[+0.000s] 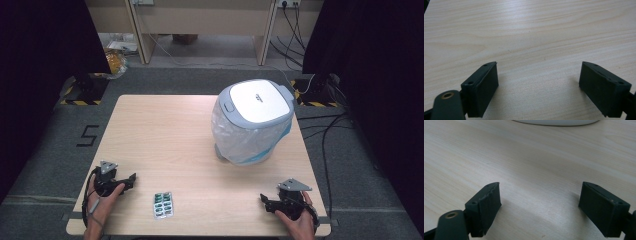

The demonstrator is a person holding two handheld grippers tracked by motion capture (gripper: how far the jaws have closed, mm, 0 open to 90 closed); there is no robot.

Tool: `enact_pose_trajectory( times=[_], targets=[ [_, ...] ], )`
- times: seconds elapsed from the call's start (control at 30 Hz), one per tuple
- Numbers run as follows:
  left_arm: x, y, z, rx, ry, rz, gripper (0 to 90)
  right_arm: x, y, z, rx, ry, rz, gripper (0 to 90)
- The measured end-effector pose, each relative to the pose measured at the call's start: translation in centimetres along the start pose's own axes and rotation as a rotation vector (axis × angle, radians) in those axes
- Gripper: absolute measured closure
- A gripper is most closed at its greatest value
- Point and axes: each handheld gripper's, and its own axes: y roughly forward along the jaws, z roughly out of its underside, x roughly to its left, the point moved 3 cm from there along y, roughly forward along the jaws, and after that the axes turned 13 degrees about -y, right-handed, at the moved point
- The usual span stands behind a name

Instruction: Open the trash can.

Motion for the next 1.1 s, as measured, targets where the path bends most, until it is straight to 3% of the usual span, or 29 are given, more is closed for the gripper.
enact_pose_trajectory(
  times=[0.2,0.3,0.33,0.37,0.43,0.47,0.5,0.57,0.6,0.63,0.67,0.77,0.9,1.03,1.07,1.1],
  targets=[
    [-0.3,0.0,0.0,0.0,0.004,0.004,14.9,-0.8,-0.4,-0.3,0.002,0.016,0.023,16.9],
    [-0.6,-0.1,-0.1,-0.009,0.009,-0.005,20.2,-1.9,-0.5,-0.6,-0.009,0.035,0.061,16.9],
    [-1.2,-0.5,-0.4,-0.01,0.035,-0.04,20.8,-2.5,-0.5,-0.8,-0.013,0.056,0.076,17.1],
    [-1.2,-0.5,-0.4,-0.01,0.035,-0.04,20.8,-2.5,-0.5,-0.8,-0.013,0.056,0.076,17.1],
    [-2.5,-1.4,-1.3,-0.036,0.05,-0.009,20.5,-3.7,-0.6,-1.1,-0.029,0.077,0.097,18.3],
    [-4.0,-2.0,-2.3,-0.063,0.061,0.031,19.9,-4.7,-0.5,-1.4,-0.05,0.094,0.122,19.4],
    [-4.0,-2.0,-2.3,-0.063,0.061,0.031,19.7,-4.7,-0.5,-1.4,-0.05,0.094,0.122,19.4],
    [-6.4,-2.2,-3.7,-0.085,0.083,0.106,19.6,-5.9,-0.2,-1.9,-0.063,0.113,0.151,19.5],
    [-8.0,-1.9,-4.5,-0.083,0.107,0.145,19.6,-7.0,0.1,-2.5,-0.069,0.132,0.17,19.3],
    [-8.0,-1.9,-4.5,-0.083,0.107,0.145,19.5,-7.0,0.1,-2.5,-0.069,0.132,0.17,19.3],
    [-9.3,-1.6,-5.1,-0.078,0.129,0.175,19.5,-8.0,0.4,-3.2,-0.074,0.132,0.194,19.2],
    [-12.5,-0.8,-6.6,-0.066,0.169,0.251,19.4,-8.8,0.6,-3.8,-0.081,0.135,0.209,19.2],
    [-15.9,0.9,-8.3,-0.052,0.195,0.297,19.2,-10.6,1.2,-4.6,-0.096,0.14,0.224,19.3],
    [-19.0,3.6,-9.2,-0.012,0.213,0.312,19.1,-12.1,1.9,-5.3,-0.126,0.188,0.216,19.2],
    [-20.9,5.2,-9.6,0.012,0.211,0.333,19.2,-13.0,2.2,-5.6,-0.136,0.203,0.225,18.7],
    [-21.5,5.6,-9.7,0.027,0.212,0.341,19.1,-13.4,2.3,-5.8,-0.138,0.206,0.226,18.7]
  ],
)
